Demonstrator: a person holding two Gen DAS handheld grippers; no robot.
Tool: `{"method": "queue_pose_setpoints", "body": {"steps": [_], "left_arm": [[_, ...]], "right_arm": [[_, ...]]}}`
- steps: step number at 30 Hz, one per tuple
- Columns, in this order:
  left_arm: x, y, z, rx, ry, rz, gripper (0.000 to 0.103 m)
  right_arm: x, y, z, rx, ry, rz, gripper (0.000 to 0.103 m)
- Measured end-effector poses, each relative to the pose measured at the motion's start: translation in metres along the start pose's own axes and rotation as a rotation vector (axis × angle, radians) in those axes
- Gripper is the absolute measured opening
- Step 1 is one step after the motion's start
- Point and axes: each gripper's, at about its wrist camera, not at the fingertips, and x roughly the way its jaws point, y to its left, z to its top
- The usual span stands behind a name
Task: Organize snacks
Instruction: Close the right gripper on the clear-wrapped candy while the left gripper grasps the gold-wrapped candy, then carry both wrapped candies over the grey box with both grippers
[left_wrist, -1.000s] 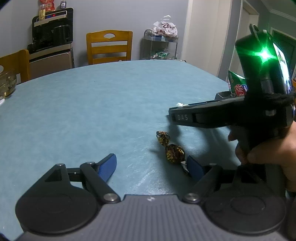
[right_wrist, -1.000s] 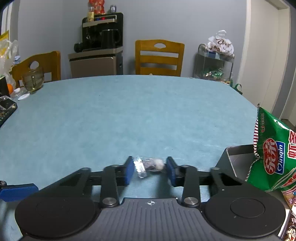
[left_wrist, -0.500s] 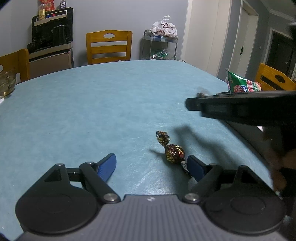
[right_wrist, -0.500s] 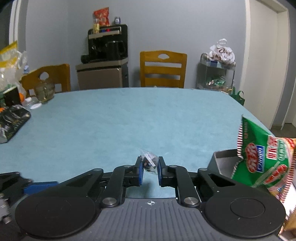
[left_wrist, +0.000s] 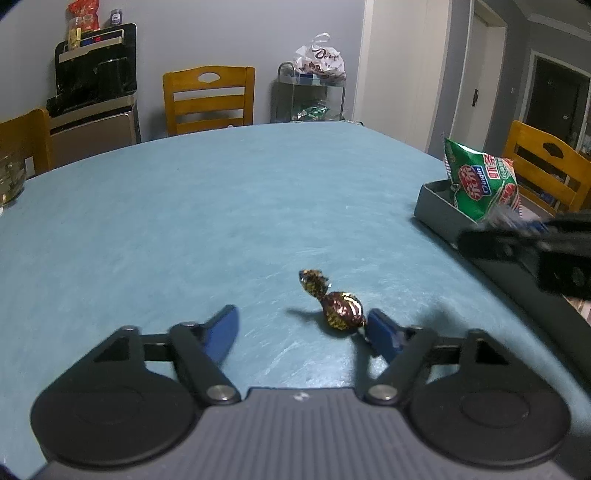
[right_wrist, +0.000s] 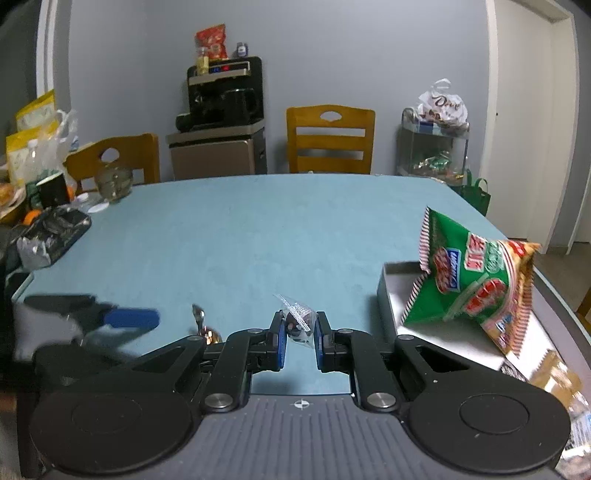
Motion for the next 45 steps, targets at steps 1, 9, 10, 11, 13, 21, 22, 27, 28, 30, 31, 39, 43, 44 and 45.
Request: {"method": "queue_pose_setpoints", "body": {"steps": [1,9,10,11,13,21,22,27,28,30,31,39,43,44,45], "left_arm": [[0.000,0.000,0.000,0.000,-0.002,-0.007,0.066],[-0.003,-0.004,0.001,0.024,-0.013,-0.063,0.023],[-0.004,-0.005,0.000,0.027,-0.014,-0.069,0.019],[-0.004,-0.005,0.000,0.030,-0.015,-0.070,0.018],[-0.004,-0.004,0.000,0.026,-0.016,-0.074,0.016],[-0.008,0.001,-0.001,0.013,-0.031,-0.085,0.010],[-0.009,0.001,-0.001,0.016,-0.034,-0.085,0.010],[-0.007,0.000,-0.001,0.018,-0.023,-0.080,0.008],[-0.005,-0.001,-0.001,0.015,-0.016,-0.075,0.008],[-0.005,0.000,0.001,-0.002,-0.012,-0.066,0.011],[-0.004,-0.001,0.002,-0.008,-0.007,-0.063,0.021],[0.006,-0.011,0.008,-0.004,0.012,-0.003,0.069],[0.009,-0.018,0.011,-0.019,0.034,-0.041,0.069],[0.010,-0.021,0.011,-0.017,0.037,-0.033,0.069],[0.011,-0.024,0.011,-0.009,0.035,-0.022,0.068]], "right_arm": [[-0.003,0.000,-0.002,-0.005,0.004,0.002,0.017],[-0.027,-0.004,-0.010,-0.014,-0.003,-0.006,0.017],[-0.029,-0.005,-0.010,-0.011,-0.003,-0.008,0.017],[-0.032,-0.006,-0.010,-0.009,-0.004,-0.009,0.017],[-0.036,-0.008,-0.011,-0.007,-0.006,-0.010,0.017],[-0.055,-0.014,-0.017,-0.012,-0.017,-0.008,0.017],[-0.058,-0.015,-0.017,-0.012,-0.020,-0.006,0.017],[-0.068,-0.027,-0.024,0.004,-0.026,-0.002,0.017],[-0.070,-0.029,-0.026,0.011,-0.028,0.003,0.017],[-0.073,-0.036,-0.028,0.026,-0.031,0.013,0.017],[-0.074,-0.039,-0.029,0.034,-0.034,0.016,0.017],[-0.072,-0.057,-0.032,0.080,-0.046,0.066,0.017],[-0.071,-0.064,-0.032,0.090,-0.051,0.093,0.017],[-0.070,-0.066,-0.032,0.092,-0.053,0.098,0.017],[-0.070,-0.066,-0.033,0.095,-0.053,0.103,0.017]]}}
